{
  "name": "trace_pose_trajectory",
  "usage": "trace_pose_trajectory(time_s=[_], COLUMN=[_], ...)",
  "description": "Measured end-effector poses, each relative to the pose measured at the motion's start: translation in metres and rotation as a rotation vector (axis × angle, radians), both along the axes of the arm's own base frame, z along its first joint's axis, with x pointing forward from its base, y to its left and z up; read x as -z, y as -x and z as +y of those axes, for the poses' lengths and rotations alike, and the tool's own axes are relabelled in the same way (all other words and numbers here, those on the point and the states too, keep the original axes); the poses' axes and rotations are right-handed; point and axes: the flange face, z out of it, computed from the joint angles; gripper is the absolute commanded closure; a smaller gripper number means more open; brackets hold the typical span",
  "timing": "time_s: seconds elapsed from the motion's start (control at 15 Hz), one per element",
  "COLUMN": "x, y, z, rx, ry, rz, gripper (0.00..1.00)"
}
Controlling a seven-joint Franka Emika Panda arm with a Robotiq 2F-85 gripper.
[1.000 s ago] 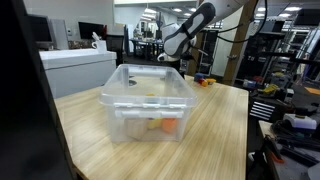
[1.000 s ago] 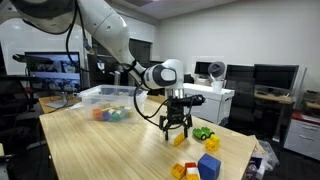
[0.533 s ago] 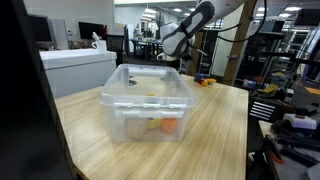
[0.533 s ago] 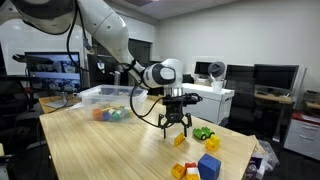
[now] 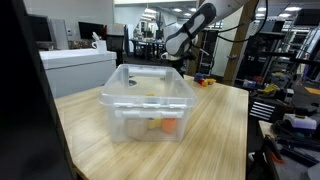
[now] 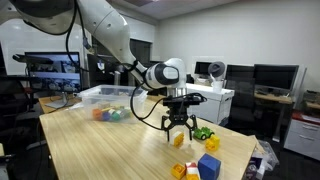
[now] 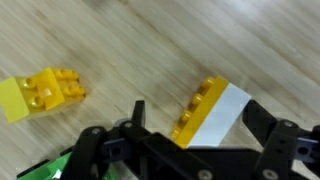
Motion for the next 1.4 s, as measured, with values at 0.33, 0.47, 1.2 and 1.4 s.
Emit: trace_pose_trajectory(time_s=[0.33, 0.47, 1.2, 1.4], x=[0.006, 0.002, -0.124, -0.186], y=[0.001, -0.001, -0.064, -0.087], z=[0.009, 0.01, 0.033, 0.1], rx=[-0.004, -0.007, -0.181, -0.302], ry=[-0.024, -0.022, 0.131, 0.144], rz=[0.032, 0.025, -0.292, -0.422], gripper=[0.55, 0.7, 0.88, 0.88])
